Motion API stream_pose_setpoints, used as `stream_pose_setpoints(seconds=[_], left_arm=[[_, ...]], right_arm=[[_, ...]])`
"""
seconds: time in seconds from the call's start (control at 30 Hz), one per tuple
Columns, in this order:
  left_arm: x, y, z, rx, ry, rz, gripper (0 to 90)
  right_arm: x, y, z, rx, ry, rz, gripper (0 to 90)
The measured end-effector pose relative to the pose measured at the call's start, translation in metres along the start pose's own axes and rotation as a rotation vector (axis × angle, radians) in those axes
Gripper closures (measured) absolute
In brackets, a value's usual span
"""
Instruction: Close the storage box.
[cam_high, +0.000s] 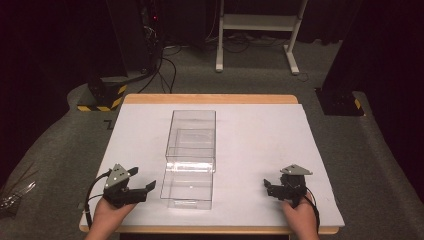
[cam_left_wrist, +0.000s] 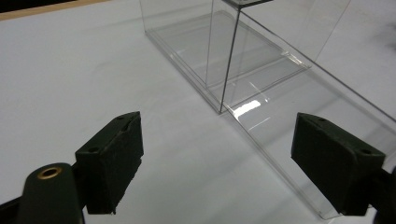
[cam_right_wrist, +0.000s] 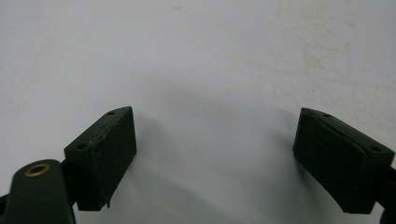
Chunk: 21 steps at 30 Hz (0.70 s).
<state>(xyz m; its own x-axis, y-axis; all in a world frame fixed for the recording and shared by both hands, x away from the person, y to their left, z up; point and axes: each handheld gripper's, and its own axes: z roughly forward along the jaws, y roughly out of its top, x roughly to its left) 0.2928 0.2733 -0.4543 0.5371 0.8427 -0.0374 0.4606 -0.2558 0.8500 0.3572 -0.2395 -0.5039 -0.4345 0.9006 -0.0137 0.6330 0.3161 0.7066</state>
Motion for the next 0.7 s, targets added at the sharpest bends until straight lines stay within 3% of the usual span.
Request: stream_pose_setpoints(seconds=[0.7], left_arm=[[-0.016,0.01,-0.013,-0.072,-0.061,-0.005,17.3]], right_arm=[[0.0,0.0,0.0,0.0,0.0,0.001,13.4]])
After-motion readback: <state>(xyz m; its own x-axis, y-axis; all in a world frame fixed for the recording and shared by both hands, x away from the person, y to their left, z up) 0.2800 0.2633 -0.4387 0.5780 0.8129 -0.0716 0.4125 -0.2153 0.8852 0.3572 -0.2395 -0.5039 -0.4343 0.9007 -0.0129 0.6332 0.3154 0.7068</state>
